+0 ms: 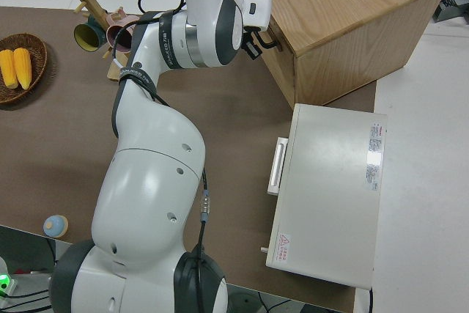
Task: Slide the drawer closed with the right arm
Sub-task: 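Keep pushing the drawer fully into the cabinet with the right gripper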
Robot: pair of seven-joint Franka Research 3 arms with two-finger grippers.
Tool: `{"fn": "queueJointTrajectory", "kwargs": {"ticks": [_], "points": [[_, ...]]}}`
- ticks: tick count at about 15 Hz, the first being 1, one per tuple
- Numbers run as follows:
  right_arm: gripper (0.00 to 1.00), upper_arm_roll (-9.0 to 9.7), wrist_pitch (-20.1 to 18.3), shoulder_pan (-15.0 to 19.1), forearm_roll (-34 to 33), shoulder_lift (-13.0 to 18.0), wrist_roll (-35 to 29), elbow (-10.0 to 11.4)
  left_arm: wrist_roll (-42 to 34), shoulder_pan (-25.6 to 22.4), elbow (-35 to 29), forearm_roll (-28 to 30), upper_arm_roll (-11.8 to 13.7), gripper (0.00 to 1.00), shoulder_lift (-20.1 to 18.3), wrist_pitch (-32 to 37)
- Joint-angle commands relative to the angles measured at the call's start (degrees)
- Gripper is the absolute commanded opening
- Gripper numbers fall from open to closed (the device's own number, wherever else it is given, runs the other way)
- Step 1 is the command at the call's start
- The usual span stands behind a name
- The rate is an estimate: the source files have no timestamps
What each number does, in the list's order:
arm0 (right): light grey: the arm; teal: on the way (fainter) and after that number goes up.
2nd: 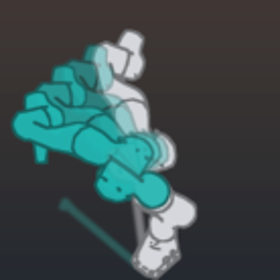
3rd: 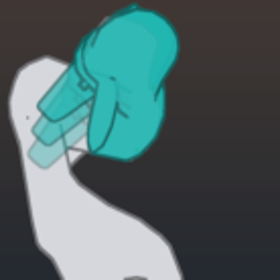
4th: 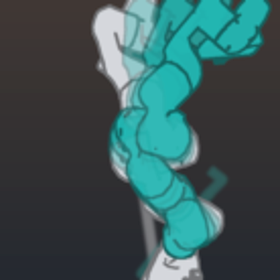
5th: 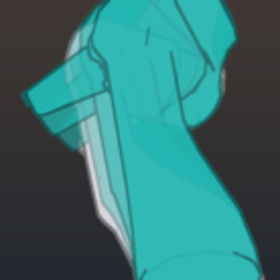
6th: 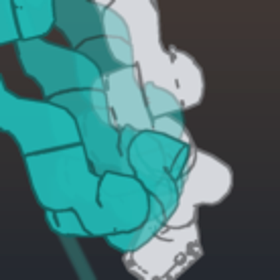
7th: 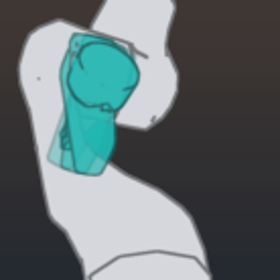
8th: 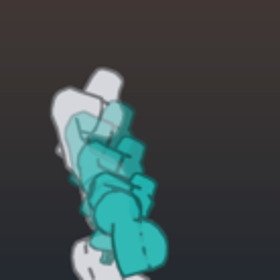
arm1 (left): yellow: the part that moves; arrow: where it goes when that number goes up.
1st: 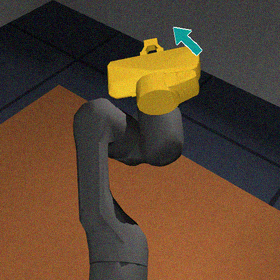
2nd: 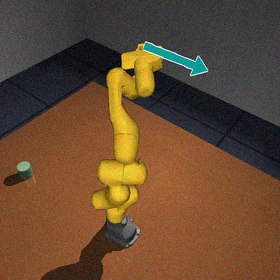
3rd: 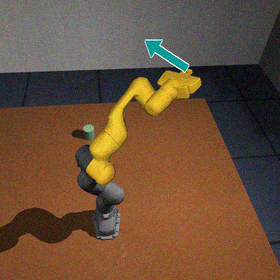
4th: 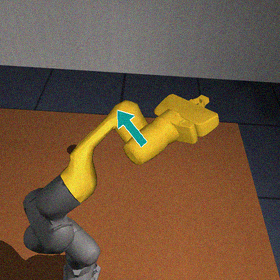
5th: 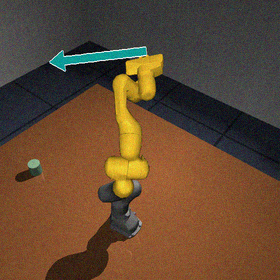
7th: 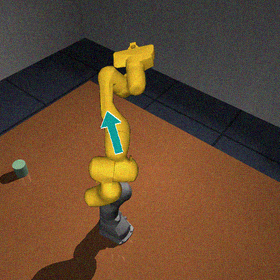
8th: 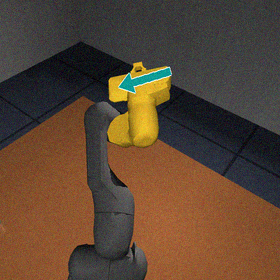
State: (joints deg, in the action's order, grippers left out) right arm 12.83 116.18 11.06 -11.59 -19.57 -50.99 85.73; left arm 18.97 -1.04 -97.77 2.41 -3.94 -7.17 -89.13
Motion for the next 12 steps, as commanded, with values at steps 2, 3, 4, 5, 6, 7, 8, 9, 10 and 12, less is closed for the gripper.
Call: {"fn": "queueJointTrajectory", "kwargs": {"ticks": [2,3,4,5,6,7,8,9,10,12], "points": [[0.0,1.06,-4.37,-2.79,-0.19,5.58,-0.69,4.17,-0.51,0.07,0.21,0.05,0.25,0.99,-0.48,0.97],[0.0,0.97,-5.25,-3.84,-0.01,6.9,-0.34,5.23,-0.6,0.07,0.21,0.05,0.25,0.99,-0.48,0.89],[0.0,1.06,-6.48,-4.55,-0.01,8.13,0.97,6.02,-0.51,0.07,0.21,0.05,0.25,0.99,-0.48,0.97],[0.0,0.97,-8.23,-5.86,0.08,9.1,4.03,6.47,-0.51,0.07,0.21,0.05,0.25,0.99,-0.48,0.89],[0.0,0.97,-9.99,-6.48,0.17,10.24,7.45,6.91,-0.51,0.07,0.21,0.05,0.25,0.99,-0.48,0.97],[0.0,0.97,-11.48,-6.84,0.69,11.3,10.79,7.26,-0.51,0.07,0.21,0.05,0.25,0.99,-0.48,0.97],[0.027,0.89,-13.41,-7.45,2.43,12.52,15.79,7.26,-0.51,0.07,0.21,0.05,0.25,0.99,-0.48,0.89],[0.079,0.88,-14.82,-7.54,3.06,13.41,19.32,7.26,-0.6,0.07,0.21,0.05,0.25,0.99,-0.48,0.97],[0.17,0.88,-16.58,-7.54,3.33,14.2,22.57,7.26,-0.51,0.07,0.21,0.05,0.25,0.99,-0.48,0.97],[0.455,0.88,-19.66,-7.81,4.64,15.78,27.16,7.26,-0.51,0.07,0.21,0.05,0.25,0.99,-0.48,0.89]]}}
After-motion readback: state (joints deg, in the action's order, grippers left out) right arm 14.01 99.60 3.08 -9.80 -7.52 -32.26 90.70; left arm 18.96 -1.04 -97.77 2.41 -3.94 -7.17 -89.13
